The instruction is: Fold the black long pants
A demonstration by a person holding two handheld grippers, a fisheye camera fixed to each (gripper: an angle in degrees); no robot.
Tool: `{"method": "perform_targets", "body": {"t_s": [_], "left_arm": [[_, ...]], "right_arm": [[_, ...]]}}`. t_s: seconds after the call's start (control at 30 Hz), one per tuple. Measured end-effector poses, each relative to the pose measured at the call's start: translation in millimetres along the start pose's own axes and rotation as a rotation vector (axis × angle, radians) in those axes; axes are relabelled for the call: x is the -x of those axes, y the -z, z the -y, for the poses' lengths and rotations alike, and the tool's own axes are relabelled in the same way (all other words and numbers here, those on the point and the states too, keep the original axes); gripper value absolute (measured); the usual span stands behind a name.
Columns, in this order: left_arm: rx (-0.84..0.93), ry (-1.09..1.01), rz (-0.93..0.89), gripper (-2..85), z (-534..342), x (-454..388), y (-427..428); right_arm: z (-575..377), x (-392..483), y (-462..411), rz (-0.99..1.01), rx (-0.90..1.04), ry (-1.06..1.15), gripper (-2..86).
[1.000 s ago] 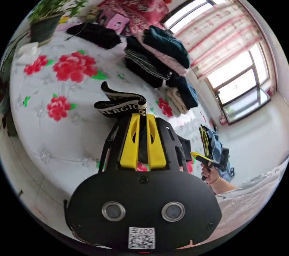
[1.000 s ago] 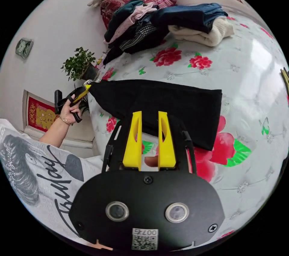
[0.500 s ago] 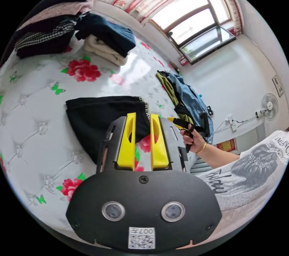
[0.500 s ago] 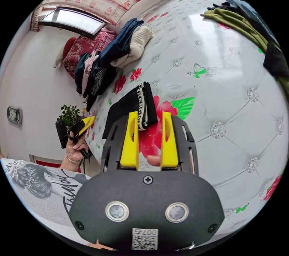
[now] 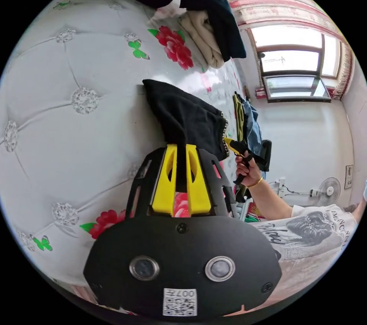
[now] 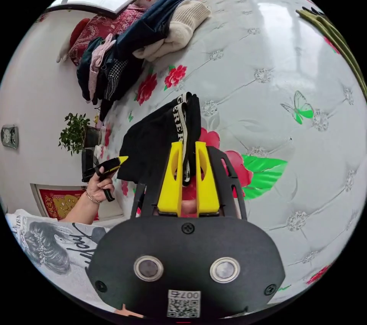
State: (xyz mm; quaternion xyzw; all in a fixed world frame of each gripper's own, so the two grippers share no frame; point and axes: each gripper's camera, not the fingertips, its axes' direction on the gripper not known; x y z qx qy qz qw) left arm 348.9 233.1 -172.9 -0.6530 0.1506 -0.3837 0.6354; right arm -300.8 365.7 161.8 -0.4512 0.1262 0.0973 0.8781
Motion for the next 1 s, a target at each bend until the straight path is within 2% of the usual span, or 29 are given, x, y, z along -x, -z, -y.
{"method": "perform_targets", "body": {"t_s": [0.13,0.27,0.4,0.47,0.5,0.6,0.73,0.83,0.9,0.97,1.0], "left_arm": [[-0.109,-0.133,-0.074,0.0,8,-55,21],[-0.290,-0.365,-0.101,-0.3,32,-140,51],[-0.491,-0.497,-0.106,0.5,77,-192,74],[-0.554,-0.487,-0.065,1.7,114,-202,74],[-0.550,-0.417,-0.013,2.6,143,-199,69],[-0.436,-0.294,0.143,4.2,185,-170,41],[-0.232,-0.275,0.231,2.4,127,-102,-27],[0.011,-0.259,0.383,-0.2,44,-62,-87],[0.102,-0.277,0.427,-0.6,-11,-53,-106],[0.146,-0.325,0.485,-0.7,-63,-56,-118],[0.176,-0.363,0.536,-0.6,-93,-62,-126]], "right_arm": [[34,31,34,0.094,-0.053,0.130,0.9],[101,110,91,0.050,-0.178,0.411,0.4],[180,199,135,-0.007,-0.345,0.635,0.6],[217,230,139,-0.092,-0.411,0.656,1.0],[243,242,136,-0.180,-0.454,0.590,1.5],[280,246,111,-0.293,-0.465,0.456,2.5],[241,199,47,-0.198,-0.363,0.378,3.3],[156,128,-32,-0.264,-0.140,0.274,4.2],[63,69,-68,-0.367,0.014,0.154,4.9],[-5,38,-60,-0.439,0.036,0.079,5.5],[-41,28,-36,-0.502,-0.031,0.065,6.0]]}}
